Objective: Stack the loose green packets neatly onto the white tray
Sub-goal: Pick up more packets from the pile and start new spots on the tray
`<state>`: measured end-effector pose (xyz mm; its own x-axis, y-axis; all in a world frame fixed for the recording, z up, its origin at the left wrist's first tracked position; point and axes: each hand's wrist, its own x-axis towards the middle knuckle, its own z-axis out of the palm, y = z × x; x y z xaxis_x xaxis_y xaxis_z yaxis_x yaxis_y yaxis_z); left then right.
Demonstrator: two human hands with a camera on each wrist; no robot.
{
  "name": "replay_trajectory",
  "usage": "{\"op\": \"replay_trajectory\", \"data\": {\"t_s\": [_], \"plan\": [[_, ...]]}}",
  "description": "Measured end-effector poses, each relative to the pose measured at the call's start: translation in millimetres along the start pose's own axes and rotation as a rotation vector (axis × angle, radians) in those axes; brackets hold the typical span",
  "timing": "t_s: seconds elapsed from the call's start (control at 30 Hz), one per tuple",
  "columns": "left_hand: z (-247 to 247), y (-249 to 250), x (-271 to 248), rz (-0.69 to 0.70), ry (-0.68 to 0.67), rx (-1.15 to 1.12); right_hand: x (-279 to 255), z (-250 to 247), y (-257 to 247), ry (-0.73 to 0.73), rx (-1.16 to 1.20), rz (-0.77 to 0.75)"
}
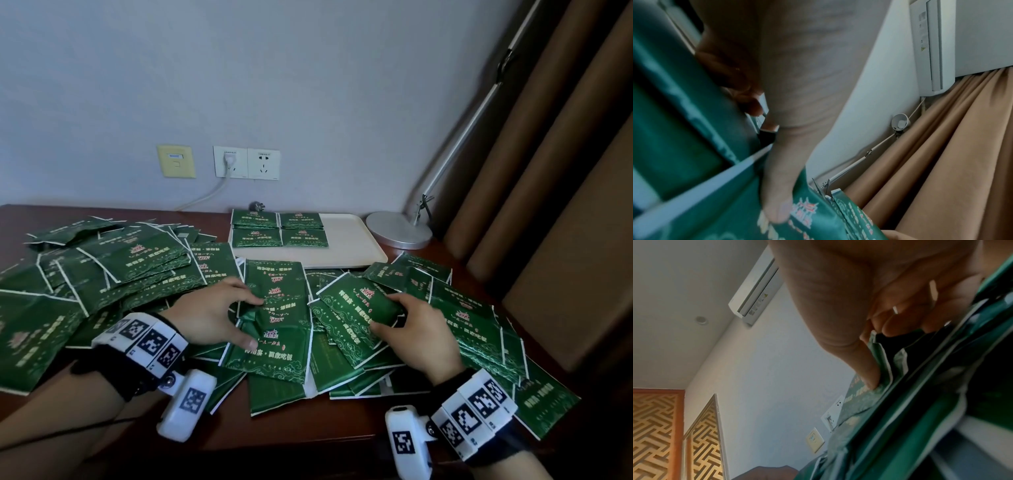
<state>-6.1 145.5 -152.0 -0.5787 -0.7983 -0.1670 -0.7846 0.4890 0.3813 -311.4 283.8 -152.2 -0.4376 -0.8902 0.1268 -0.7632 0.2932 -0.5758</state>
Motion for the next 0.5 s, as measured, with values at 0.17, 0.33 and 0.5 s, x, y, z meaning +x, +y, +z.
{"op": "replay_trajectory", "data": {"t_s": [0.17, 0.33, 0.5], "plan": [[4, -4, 0, 0.021, 0.112, -0.089, -1, 1, 2, 0.12, 0.129, -0.051], [3, -5, -4, 0.071, 0.176, -0.245, -5, -1, 1, 0.281, 0.292, -0.168], [-7, 1, -15, 0.136, 0.269, -0.433, -1, -7, -5, 0.29, 0.362, -0.268]]}}
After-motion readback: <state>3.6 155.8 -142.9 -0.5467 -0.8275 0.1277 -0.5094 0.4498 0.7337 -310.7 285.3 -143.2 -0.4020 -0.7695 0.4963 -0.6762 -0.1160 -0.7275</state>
